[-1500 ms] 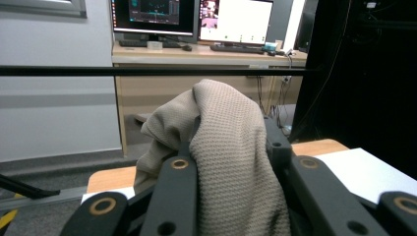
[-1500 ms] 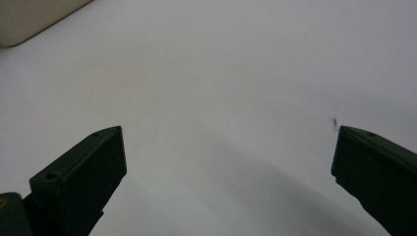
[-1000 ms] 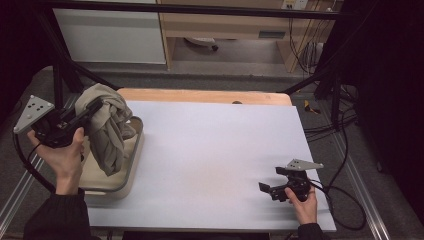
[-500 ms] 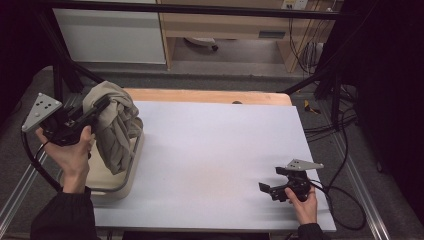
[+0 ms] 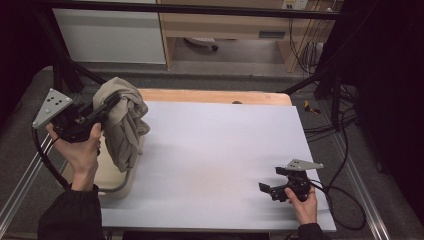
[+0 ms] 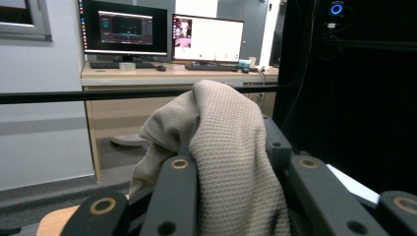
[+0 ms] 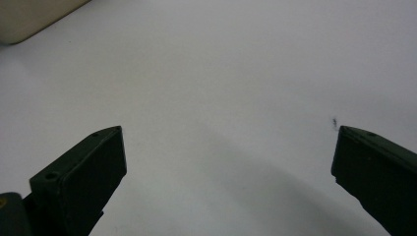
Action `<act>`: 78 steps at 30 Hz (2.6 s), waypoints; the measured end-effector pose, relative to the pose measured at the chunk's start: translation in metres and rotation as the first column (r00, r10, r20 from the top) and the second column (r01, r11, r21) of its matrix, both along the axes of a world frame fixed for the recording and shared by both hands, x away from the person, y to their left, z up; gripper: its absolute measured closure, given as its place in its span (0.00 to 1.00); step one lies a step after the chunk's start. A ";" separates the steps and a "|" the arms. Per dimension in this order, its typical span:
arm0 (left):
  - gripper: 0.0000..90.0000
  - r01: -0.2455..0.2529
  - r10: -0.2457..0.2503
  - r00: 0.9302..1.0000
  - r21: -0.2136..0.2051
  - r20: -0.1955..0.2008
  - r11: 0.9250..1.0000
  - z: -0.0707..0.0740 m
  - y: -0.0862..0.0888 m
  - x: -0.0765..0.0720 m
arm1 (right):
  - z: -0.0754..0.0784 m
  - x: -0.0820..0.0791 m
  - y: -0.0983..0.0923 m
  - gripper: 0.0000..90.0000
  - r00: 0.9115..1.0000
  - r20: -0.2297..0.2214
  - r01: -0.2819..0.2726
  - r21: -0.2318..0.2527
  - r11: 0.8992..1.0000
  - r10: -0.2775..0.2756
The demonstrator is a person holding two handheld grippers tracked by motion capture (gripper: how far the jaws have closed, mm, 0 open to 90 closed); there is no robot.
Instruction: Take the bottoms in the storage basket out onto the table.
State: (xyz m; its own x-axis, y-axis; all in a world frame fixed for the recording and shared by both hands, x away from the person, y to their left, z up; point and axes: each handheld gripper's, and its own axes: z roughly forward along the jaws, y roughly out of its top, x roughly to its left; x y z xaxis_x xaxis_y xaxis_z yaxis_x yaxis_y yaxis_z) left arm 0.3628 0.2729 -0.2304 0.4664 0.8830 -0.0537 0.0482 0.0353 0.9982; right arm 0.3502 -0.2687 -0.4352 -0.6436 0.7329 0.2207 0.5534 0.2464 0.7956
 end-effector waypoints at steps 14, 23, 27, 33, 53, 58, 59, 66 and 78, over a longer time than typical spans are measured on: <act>0.81 0.051 -0.051 0.999 0.005 -0.002 0.999 -0.001 -0.025 0.004 | 0.000 0.000 0.000 0.01 1.000 -0.001 0.001 0.002 1.000 -0.001; 0.81 0.084 -0.084 0.996 0.009 -0.007 0.996 -0.004 -0.041 0.007 | 0.000 0.000 -0.001 0.01 1.000 0.001 -0.003 0.001 1.000 0.003; 0.81 0.096 -0.096 0.995 0.017 -0.012 0.995 -0.006 -0.047 0.008 | 0.000 0.000 -0.001 0.01 1.000 0.004 -0.001 0.002 1.000 0.001; 0.81 0.118 -0.117 0.993 0.019 -0.020 0.993 -0.009 -0.057 0.010 | 0.000 0.000 -0.001 0.01 1.000 0.002 -0.003 0.002 1.000 0.003; 0.81 0.187 -0.185 0.981 0.027 -0.057 0.982 -0.025 -0.092 0.017 | 0.001 -0.001 -0.001 0.01 1.000 0.002 -0.001 0.004 1.000 0.001; 0.81 0.204 -0.201 0.977 0.037 -0.070 0.978 -0.031 -0.101 0.018 | 0.001 -0.001 -0.001 0.01 1.000 0.003 -0.003 0.004 1.000 0.003; 0.81 0.206 -0.203 0.977 0.040 -0.073 0.978 -0.031 -0.103 0.019 | 0.001 -0.001 -0.001 0.01 1.000 0.003 -0.004 0.004 1.000 0.004; 0.81 0.226 -0.222 0.971 0.043 -0.086 0.973 -0.036 -0.117 0.022 | 0.001 -0.001 -0.001 0.01 1.000 0.002 -0.003 0.003 1.000 0.003; 0.81 0.263 -0.256 0.960 0.050 -0.117 0.963 -0.049 -0.141 0.030 | 0.001 -0.001 -0.001 0.01 1.000 0.000 -0.004 0.003 1.000 0.004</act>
State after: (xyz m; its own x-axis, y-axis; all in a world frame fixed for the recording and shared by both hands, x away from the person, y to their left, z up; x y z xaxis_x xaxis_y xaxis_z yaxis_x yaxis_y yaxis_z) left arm 0.3924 0.1323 -0.2792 0.6744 0.7356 -0.0639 0.1556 -0.0569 0.9862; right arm 0.3494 -0.2693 -0.4347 -0.6466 0.7296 0.2229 0.5525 0.2463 0.7963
